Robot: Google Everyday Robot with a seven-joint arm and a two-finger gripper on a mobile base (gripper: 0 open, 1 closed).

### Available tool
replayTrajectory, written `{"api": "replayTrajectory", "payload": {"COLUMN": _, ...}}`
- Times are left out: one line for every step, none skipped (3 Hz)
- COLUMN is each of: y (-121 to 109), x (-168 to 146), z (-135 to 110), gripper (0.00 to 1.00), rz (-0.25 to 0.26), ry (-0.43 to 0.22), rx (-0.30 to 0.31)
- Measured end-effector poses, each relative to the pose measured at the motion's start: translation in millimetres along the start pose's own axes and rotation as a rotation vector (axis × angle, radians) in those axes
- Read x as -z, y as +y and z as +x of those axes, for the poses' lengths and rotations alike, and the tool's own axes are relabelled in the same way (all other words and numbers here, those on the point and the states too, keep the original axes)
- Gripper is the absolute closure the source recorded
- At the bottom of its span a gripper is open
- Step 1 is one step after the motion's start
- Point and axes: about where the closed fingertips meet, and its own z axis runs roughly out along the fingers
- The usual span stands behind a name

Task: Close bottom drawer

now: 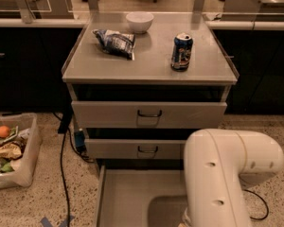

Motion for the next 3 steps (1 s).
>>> {"api": "replayTrajectory", "payload": {"y": 16.3, "x": -20.5, "z": -9.7, "gripper": 0.0, "rz": -0.123, "ry": -0.064, "rx": 0.008}}
{"api": "replayTrajectory", "payload": {"y": 13.0, "x": -12.5, "z": -30.6, "gripper": 0.0, "rz": -0.158, "ry": -0.132, "rx": 0.04}}
{"api": "replayTrajectory", "payload": {"y": 3.0, "x": -9.6, "z": -12.2, "gripper": 0.0, "rz": -0.073, "ry": -0.058, "rx": 0.084}}
